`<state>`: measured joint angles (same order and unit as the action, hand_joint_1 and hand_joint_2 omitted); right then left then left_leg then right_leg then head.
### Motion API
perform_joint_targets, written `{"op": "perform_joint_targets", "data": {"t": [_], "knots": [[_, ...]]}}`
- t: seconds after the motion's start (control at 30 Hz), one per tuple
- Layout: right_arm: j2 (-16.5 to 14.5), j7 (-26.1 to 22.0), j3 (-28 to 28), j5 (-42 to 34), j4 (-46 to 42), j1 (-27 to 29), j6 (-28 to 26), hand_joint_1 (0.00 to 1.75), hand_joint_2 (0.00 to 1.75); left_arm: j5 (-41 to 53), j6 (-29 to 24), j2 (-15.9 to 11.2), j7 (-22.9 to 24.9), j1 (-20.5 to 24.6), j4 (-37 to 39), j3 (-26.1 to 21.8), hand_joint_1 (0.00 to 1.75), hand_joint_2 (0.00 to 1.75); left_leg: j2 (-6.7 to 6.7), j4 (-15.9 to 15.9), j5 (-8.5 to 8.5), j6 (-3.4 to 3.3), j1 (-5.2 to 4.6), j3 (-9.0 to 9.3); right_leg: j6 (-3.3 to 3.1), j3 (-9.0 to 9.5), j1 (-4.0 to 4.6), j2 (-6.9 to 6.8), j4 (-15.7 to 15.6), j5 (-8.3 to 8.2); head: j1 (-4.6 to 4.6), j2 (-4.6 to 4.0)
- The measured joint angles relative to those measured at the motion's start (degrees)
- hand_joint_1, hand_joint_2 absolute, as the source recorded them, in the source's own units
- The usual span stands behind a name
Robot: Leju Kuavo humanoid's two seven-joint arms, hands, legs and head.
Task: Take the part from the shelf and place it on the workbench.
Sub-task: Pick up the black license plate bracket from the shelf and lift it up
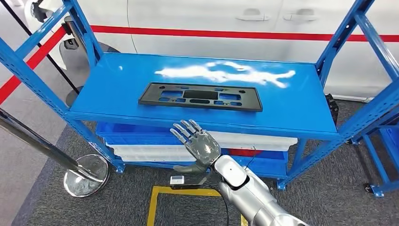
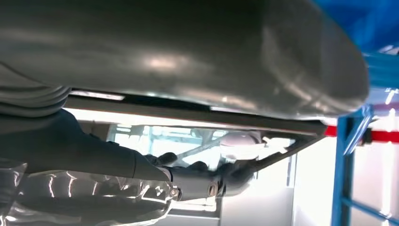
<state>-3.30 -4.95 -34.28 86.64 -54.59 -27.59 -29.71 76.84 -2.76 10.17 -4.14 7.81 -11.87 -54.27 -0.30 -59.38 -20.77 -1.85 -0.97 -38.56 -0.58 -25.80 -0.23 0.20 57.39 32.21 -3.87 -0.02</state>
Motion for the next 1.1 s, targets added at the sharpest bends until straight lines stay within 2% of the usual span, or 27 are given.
{"op": "perform_joint_targets", "data": {"t": [0.07,0.1,0.13,0.2,0.23,0.27,0.3,0.33,0.37,0.4,0.43,0.47,0.5,0.57,0.6,0.63,0.73,0.77,0.8,0.83,0.87,0.9,0.93,0.97,1.0,1.07,1.1], "knots": [[-0.13,0.02,0.03,0.11,-0.09,-0.26,0.01,0.00,0.00,-0.02,-0.01,0.02,0.00,-0.02,0.00,0.00,0.00,0.00,-0.01,2.05,-0.83,-0.30,0.40,1.88,0.60,-0.30,0.11,-0.08,1.47,-0.88,0.02,0.00],[-0.16,0.02,0.04,0.13,-0.12,-0.46,0.02,0.00,0.00,-0.03,-0.01,0.03,0.00,-0.01,0.00,0.00,0.00,0.00,-0.04,2.95,-1.12,-0.36,0.67,2.94,0.84,-1.40,0.13,-0.06,3.60,-1.09,0.03,0.00],[-0.17,0.03,0.05,0.14,-0.12,-0.64,0.08,0.00,0.00,-0.03,-0.02,0.05,0.00,0.02,0.00,0.00,0.00,0.00,-0.10,3.56,-1.36,-0.38,0.89,3.87,1.06,-3.24,0.06,-0.04,6.58,-0.64,0.03,0.00],[-0.13,0.03,0.05,0.21,-0.05,-0.82,0.37,0.00,0.00,-0.01,-0.03,0.07,0.02,0.11,0.00,0.00,0.00,0.00,-0.19,3.93,-2.08,-0.37,1.00,5.12,1.53,-8.08,-0.30,-0.02,12.73,2.02,0.02,0.00],[-0.10,0.05,0.05,0.26,-0.02,-0.81,0.56,0.00,0.00,0.00,-0.07,0.08,0.04,0.09,0.00,0.00,0.00,0.00,-0.24,3.91,-2.54,-0.26,1.04,5.66,1.76,-10.22,-0.47,-0.04,14.54,3.27,0.02,0.00],[-0.08,0.11,0.07,0.29,-0.01,-0.83,0.87,0.00,0.00,0.00,-0.12,0.09,0.02,0.03,0.00,0.00,0.00,0.00,-0.28,3.86,-3.04,-0.12,1.10,6.26,1.95,-11.64,-0.64,-0.06,14.82,3.46,0.02,0.00],[-0.07,0.25,0.12,0.31,-0.02,-0.91,1.24,0.00,0.00,-0.02,-0.18,0.13,-0.05,-0.02,0.00,0.00,0.00,0.00,-0.31,3.77,-3.60,0.06,1.17,6.92,2.14,-12.23,-0.81,-0.08,13.37,2.14,0.02,0.00],[-0.07,0.42,0.25,0.30,-0.04,-1.06,1.66,0.00,0.00,-0.05,-0.25,0.20,-0.17,-0.04,0.00,0.00,0.00,0.00,-0.32,3.62,-4.19,0.27,1.27,7.58,2.28,-12.02,-0.96,-0.11,10.30,-0.72,0.02,0.00],[-0.07,0.61,0.42,0.28,-0.07,-1.24,2.11,0.00,0.00,-0.09,-0.28,0.27,-0.34,-0.07,0.00,0.00,0.00,0.00,-0.33,3.44,-4.80,0.52,1.35,8.07,2.36,-11.48,-1.10,-0.14,6.50,-4.28,0.03,0.00],[-0.06,0.80,0.63,0.25,-0.09,-1.46,2.48,0.00,0.00,-0.15,-0.32,0.34,-0.50,-0.07,0.01,0.00,0.00,0.00,-0.37,3.19,-5.33,0.84,1.38,8.42,2.26,-10.98,-1.05,-0.17,3.26,-6.77,0.03,0.00],[-0.08,0.94,0.87,0.20,-0.14,-1.69,2.87,0.00,0.00,-0.19,-0.34,0.38,-0.65,-0.05,0.02,0.00,0.00,0.00,-0.40,2.99,-5.77,1.20,1.38,8.50,1.90,-10.70,-0.94,-0.18,1.24,-8.54,0.02,0.00],[-0.09,1.09,1.12,0.13,-0.25,-1.90,3.19,0.00,0.00,-0.23,-0.35,0.38,-0.79,-0.06,0.03,0.00,0.00,0.00,-0.42,2.82,-6.06,1.60,1.36,8.50,1.43,-10.76,-0.78,-0.16,0.47,-9.15,0.03,0.00],[-0.13,1.32,1.43,-0.01,-0.42,-2.20,3.49,0.00,0.00,-0.25,-0.37,0.38,-0.92,-0.05,0.04,0.00,0.00,0.00,-0.41,2.68,-6.19,1.96,1.34,8.52,0.91,-10.85,-0.58,-0.12,0.54,-8.97,0.03,0.00],[-0.27,1.73,2.19,-0.33,-0.92,-3.25,3.98,0.00,0.00,-0.14,-0.36,0.38,-1.12,-0.01,0.04,0.00,0.00,0.00,-0.28,1.73,-6.44,2.55,1.44,8.19,0.08,-10.60,-0.69,-0.04,0.45,-9.26,0.04,0.00],[-0.34,1.90,2.59,-0.49,-1.16,-4.08,4.31,0.00,0.00,-0.05,-0.32,0.39,-1.18,0.05,0.05,0.01,0.00,0.00,-0.20,0.13,-6.95,2.77,1.51,7.45,-0.24,-10.33,-0.78,-0.03,0.34,-9.18,0.03,0.00],[-0.38,1.95,2.96,-0.60,-1.34,-4.97,4.76,0.00,0.00,0.07,-0.25,0.39,-1.20,0.13,0.05,0.02,0.00,0.00,-0.14,-2.54,-8.02,3.01,1.60,6.11,-0.53,-10.06,-0.88,-0.05,0.23,-9.07,0.03,0.00],[-0.33,2.01,4.10,-0.89,-1.23,-7.14,6.86,0.00,0.00,0.46,0.12,0.40,-1.21,0.18,0.07,0.10,0.00,0.00,-0.07,-13.47,-12.60,3.63,1.72,-0.08,-1.03,-9.72,-0.68,-0.14,0.22,-8.70,0.02,0.00],[-0.31,2.02,4.48,-0.99,-0.86,-7.66,7.47,0.00,0.00,0.56,0.25,0.40,-1.21,0.16,0.07,0.11,0.00,0.00,-0.06,-15.02,-12.88,3.68,1.73,-1.32,-1.11,-9.63,-0.59,-0.13,0.23,-8.62,0.02,0.00],[-0.31,2.03,4.80,-1.10,-0.25,-8.13,7.94,0.00,0.00,0.59,0.34,0.39,-1.20,0.16,0.07,0.13,0.00,0.00,-0.06,-14.18,-11.86,3.59,1.72,-1.39,-1.12,-9.52,-0.51,-0.09,0.24,-8.56,0.02,0.00],[-0.31,2.03,5.12,-1.19,0.56,-8.61,8.26,0.00,0.00,0.60,0.44,0.39,-1.20,0.21,0.07,0.13,0.00,0.00,-0.06,-11.19,-9.78,3.39,1.70,-0.38,-1.09,-9.34,-0.45,-0.06,0.24,-8.48,0.02,0.00],[-0.32,2.07,5.40,-1.24,1.52,-9.11,8.43,0.00,0.00,0.60,0.54,0.38,-1.20,0.28,0.07,0.14,0.00,0.00,-0.03,-6.88,-7.17,3.06,1.65,1.32,-1.02,-9.17,-0.40,-0.03,0.25,-8.40,0.02,0.00],[-0.33,2.15,5.63,-1.25,2.63,-9.65,8.56,0.00,0.00,0.60,0.64,0.38,-1.20,0.39,0.07,0.14,0.00,0.00,0.01,-2.81,-5.40,2.72,1.49,2.92,-0.88,-9.05,-0.31,-0.01,0.28,-8.35,0.02,0.00],[-0.36,2.32,5.82,-1.24,3.93,-10.23,8.63,0.00,0.00,0.61,0.74,0.38,-1.20,0.52,0.07,0.15,0.00,0.00,0.03,0.14,-4.41,2.40,1.33,4.05,-0.67,-9.07,-0.22,-0.02,0.32,-8.32,0.02,0.00],[-0.40,2.53,5.95,-1.18,5.36,-10.75,8.75,0.00,0.44,0.61,0.84,0.38,-1.20,0.60,0.07,0.16,0.00,0.00,0.04,1.68,-4.01,2.09,1.17,4.61,-0.40,-9.15,-0.16,-0.03,0.35,-8.30,0.02,0.00],[-0.44,2.76,6.02,-1.02,6.86,-11.20,9.04,0.00,0.87,0.62,0.91,0.38,-1.19,0.63,0.07,0.16,0.00,0.00,-0.01,1.99,-4.24,1.87,1.03,4.68,-0.07,-9.21,-0.11,-0.05,0.34,-8.31,0.03,0.00],[-0.60,3.24,6.09,-0.30,10.01,-11.99,10.20,0.00,1.75,0.61,1.01,0.39,-1.16,0.59,0.07,0.17,0.00,0.00,-0.09,2.38,-3.45,1.33,1.22,4.94,0.65,-9.19,-0.09,-0.08,0.45,-8.14,0.03,0.00],[-0.67,3.53,6.10,0.30,11.62,-12.48,11.07,0.00,1.75,0.60,1.04,0.40,-1.15,0.59,0.07,0.17,0.00,0.00,-0.10,2.66,-3.18,1.04,1.35,5.07,0.94,-9.48,-0.11,-0.10,1.23,-7.48,0.03,0.00]]}}
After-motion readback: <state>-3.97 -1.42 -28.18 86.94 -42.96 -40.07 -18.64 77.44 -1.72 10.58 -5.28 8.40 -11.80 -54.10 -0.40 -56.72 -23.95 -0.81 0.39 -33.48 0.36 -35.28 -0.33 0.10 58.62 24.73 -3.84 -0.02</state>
